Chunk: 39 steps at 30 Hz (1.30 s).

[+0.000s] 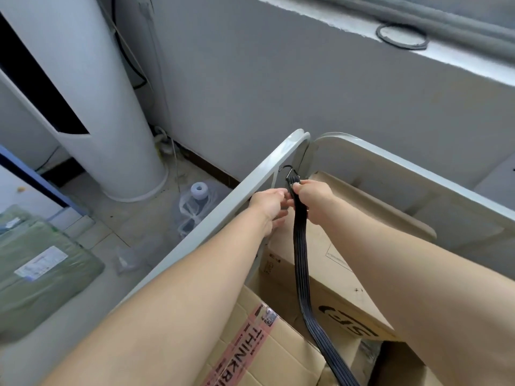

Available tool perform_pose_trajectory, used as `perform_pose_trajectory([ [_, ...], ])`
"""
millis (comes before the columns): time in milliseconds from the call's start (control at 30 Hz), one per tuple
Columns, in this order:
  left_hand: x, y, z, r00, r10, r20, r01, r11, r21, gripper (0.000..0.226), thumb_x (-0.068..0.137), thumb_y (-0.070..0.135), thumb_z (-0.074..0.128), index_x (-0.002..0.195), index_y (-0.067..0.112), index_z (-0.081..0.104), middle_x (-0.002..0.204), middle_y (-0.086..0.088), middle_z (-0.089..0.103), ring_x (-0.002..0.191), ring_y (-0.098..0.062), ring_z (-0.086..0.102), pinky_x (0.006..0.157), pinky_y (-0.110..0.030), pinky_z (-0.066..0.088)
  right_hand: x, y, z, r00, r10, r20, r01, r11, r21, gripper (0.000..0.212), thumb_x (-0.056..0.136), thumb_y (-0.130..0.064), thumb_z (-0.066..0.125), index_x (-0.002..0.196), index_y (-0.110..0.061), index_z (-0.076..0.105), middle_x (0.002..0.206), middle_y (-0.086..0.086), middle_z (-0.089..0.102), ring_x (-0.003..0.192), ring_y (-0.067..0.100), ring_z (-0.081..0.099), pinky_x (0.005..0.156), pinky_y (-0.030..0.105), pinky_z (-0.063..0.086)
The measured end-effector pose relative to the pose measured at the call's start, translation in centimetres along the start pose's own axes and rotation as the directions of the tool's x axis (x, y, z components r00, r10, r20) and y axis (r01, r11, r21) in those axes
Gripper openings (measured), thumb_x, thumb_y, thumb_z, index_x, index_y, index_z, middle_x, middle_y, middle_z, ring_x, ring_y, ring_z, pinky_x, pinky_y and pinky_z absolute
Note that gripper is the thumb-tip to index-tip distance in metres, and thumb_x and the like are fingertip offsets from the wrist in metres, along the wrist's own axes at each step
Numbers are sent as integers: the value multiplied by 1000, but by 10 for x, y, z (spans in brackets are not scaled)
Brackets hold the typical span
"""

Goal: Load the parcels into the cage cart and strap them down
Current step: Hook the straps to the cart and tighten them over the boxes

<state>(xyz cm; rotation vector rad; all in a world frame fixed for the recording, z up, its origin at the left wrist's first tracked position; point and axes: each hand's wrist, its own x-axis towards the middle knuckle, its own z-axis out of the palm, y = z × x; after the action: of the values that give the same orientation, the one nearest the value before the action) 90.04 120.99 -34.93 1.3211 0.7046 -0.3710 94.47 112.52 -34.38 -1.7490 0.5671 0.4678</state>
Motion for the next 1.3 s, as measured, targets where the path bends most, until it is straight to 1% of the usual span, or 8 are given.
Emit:
perform_pose_trajectory([
  [167,11,-10,-3,998,-2,-58,-2,998,-68,34,100,11,38,79,27,59,76,7,60,71,-11,53,72,-27,44,23,7,17,996,22,86,-22,1000,5,28,101,-10,41,124,-11,58,68,7,56,49,15,47,49,26,42],
  [300,11,-16,-7,1000,-1,-27,0,999,-37,25,100,12,42,104,24,63,94,4,61,87,-16,54,80,-31,47,19,7,6,986,78,145,-63,993,-101,28,102,-10,39,124,-10,55,67,7,51,51,14,42,49,21,40],
  [433,-5,-16,-8,999,-33,13,33,999,-9,27,99,15,46,122,16,60,110,-3,59,100,-21,58,80,-30,50,-5,3,-14,989,77,125,-63,992,-113,11,101,-14,47,95,-10,55,64,6,46,49,14,38,50,24,38],
  [567,-34,-12,2,997,-51,54,50,999,21,29,99,18,47,126,11,56,115,-6,61,102,-22,61,79,-30,52,-34,1,-35,989,82,126,-65,989,-134,20,98,-17,52,82,-6,54,59,5,45,46,14,36,48,24,36],
  [967,-156,-4,53,987,-63,145,40,987,157,30,99,20,48,119,-1,56,118,-11,60,107,-23,59,90,-32,49,-170,19,-149,998,20,64,-6,975,-221,21,95,-19,58,86,0,63,59,3,49,46,11,41,45,20,40],
  [1133,-212,-22,89,976,-72,207,40,987,157,35,97,21,52,124,-1,54,122,-12,59,107,-24,60,84,-31,49,-231,38,-198,999,-8,53,20,975,-219,20,94,-19,61,89,0,64,59,4,51,43,11,43,42,19,40],
  [1200,-237,-33,104,977,-64,202,34,988,148,31,96,20,54,120,0,56,113,-11,61,97,-22,62,82,-31,49,-257,45,-219,998,-23,64,37,975,-220,20,94,-19,61,86,-1,63,58,3,51,39,10,42,39,15,40],
  [1300,-280,-50,130,972,-81,220,56,991,118,11,96,14,54,98,5,60,90,-8,61,76,-17,60,78,-31,51,-295,59,-257,997,-22,80,42,967,-250,23,93,-23,62,79,-4,64,53,0,53,38,9,43,43,19,41],
])
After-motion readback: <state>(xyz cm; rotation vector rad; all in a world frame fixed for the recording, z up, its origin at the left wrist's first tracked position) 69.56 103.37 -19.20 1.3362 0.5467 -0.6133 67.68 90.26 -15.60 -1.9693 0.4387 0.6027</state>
